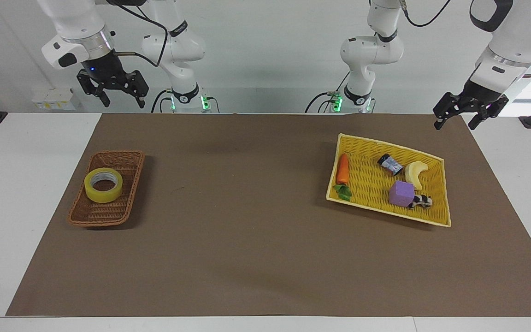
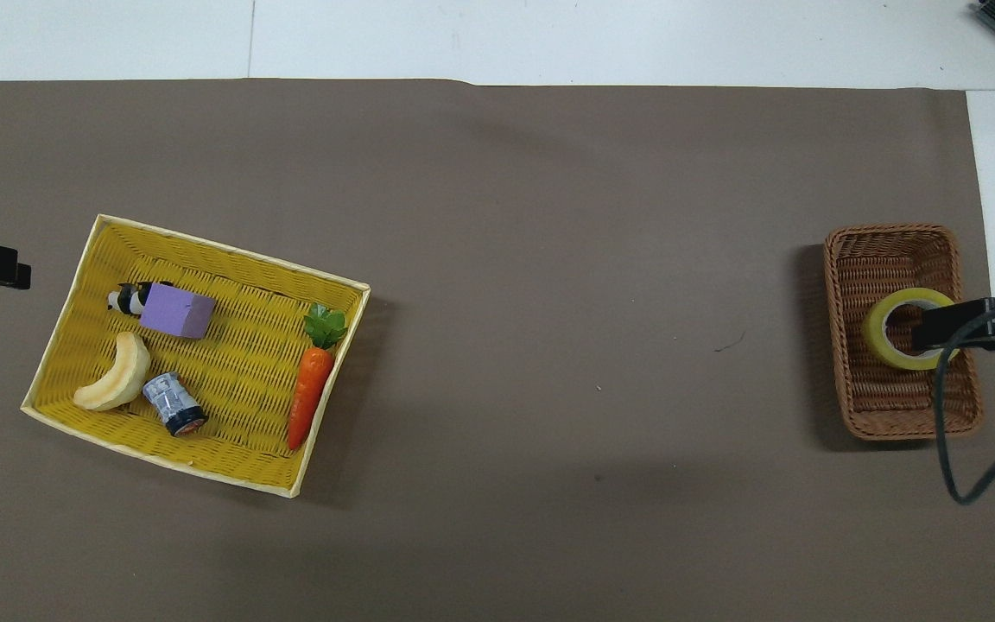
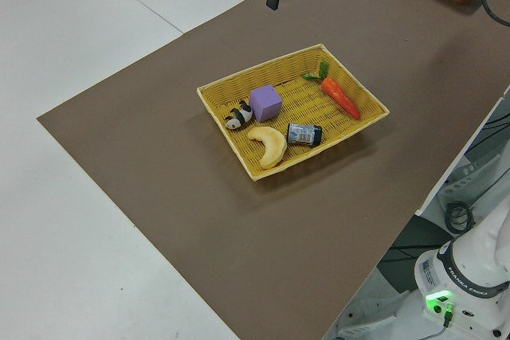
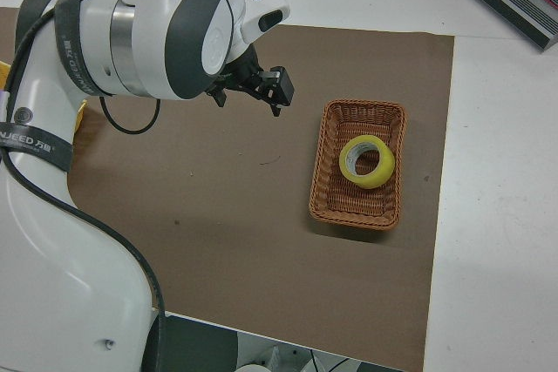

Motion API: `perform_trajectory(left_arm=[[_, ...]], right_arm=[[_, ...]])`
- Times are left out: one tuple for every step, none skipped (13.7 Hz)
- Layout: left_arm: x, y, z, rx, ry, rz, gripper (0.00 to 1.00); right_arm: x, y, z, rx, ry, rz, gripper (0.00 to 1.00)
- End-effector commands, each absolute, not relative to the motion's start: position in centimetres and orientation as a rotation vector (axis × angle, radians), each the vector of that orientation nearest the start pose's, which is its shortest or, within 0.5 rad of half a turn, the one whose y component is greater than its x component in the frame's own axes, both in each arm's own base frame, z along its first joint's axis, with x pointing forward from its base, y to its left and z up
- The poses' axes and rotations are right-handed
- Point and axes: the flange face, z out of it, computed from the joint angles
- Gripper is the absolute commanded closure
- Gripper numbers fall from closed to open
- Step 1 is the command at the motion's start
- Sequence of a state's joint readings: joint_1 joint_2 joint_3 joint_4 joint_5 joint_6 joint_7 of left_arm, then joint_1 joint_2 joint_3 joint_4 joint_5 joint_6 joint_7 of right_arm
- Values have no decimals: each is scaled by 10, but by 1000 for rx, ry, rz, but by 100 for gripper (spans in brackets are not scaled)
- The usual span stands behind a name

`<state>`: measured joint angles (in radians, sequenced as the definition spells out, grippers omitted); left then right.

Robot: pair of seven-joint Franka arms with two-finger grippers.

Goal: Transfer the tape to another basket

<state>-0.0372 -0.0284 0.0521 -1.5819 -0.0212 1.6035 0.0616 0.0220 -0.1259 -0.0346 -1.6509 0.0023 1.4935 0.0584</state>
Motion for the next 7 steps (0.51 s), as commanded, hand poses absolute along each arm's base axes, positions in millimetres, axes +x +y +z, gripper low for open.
perform_trajectory(left_arm=[[548, 5, 645, -3150, 68, -90, 0], [548, 5, 645, -3150, 65, -90, 0], [548, 5, 646, -3150, 65, -92, 0], [548, 4, 645, -3150, 68, -90, 0], [548, 4, 645, -3150, 68, -90, 0], [548, 4, 645, -3150, 70, -90, 0], [547, 4, 645, -3150, 73, -85, 0]], right_arm=[[501, -8, 648, -3155, 78, 14, 0], [502, -9, 646, -3162, 2, 20, 0], [502, -9, 646, -3163, -30, 20, 0], [502, -8, 646, -3163, -14, 22, 0], [502, -9, 646, -3163, -6, 22, 0], [502, -9, 645, -3163, -8, 25, 0], [502, -9, 646, -3163, -11, 27, 0]])
